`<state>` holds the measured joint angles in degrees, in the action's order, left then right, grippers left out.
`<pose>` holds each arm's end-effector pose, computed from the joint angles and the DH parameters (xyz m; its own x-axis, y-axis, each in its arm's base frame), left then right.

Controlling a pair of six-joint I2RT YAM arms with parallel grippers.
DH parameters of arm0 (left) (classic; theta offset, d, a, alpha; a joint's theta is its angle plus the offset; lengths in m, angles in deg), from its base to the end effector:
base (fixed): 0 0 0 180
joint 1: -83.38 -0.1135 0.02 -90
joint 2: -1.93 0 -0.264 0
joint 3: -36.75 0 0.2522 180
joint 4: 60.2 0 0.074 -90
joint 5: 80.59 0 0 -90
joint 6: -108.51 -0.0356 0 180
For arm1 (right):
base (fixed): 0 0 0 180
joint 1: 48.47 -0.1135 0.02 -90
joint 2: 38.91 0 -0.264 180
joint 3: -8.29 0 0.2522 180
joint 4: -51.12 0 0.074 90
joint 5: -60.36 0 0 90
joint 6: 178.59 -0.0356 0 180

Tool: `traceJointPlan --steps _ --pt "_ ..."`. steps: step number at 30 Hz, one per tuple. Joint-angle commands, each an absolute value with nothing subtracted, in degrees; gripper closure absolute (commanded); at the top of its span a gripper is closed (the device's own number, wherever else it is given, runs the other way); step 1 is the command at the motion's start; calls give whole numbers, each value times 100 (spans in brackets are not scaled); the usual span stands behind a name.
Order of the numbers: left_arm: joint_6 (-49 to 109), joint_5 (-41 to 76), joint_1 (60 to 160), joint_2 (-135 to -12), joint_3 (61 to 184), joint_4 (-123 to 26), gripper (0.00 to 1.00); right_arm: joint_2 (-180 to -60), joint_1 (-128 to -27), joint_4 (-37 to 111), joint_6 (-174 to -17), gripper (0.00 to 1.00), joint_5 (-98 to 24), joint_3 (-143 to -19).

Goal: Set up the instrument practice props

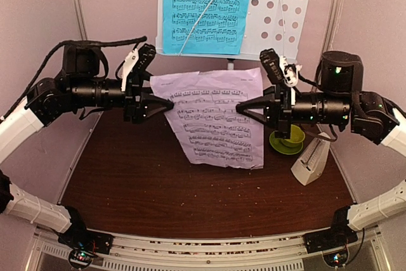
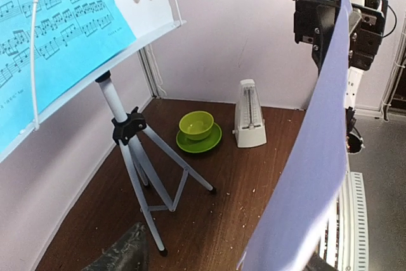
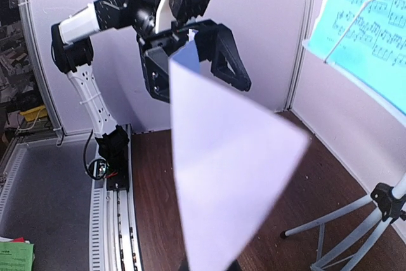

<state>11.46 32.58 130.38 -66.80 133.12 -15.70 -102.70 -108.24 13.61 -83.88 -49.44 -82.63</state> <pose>0.1601 -0.1922 0.4456 -0.0823 0.2537 -0.9638 0.9464 0.3229 0.0042 0.1072 0.2079 0.4460 -0.0099 -0.1704 -0.9853 -0.9848 0.1724 -0.0199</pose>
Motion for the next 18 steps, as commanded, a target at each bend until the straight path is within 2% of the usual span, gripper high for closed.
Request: traceJointPlan --steps 1,7,15,18 --pt "1569 3602 13023 -6417 12989 -2643 30 -10057 -10842 1516 -8478 100 -5223 -8573" --pt "2044 3998 13031 -6324 12821 -3406 29 -9953 -10776 1618 -8733 100 -5287 -8861" --pt "2538 4321 13343 -6628 13103 -4020 32 -9920 -10327 2069 -9196 100 -5393 -8908" --pt "2563 4277 13491 -6874 13446 -4073 36 -9904 -10084 2377 -9464 100 -5554 -8864"
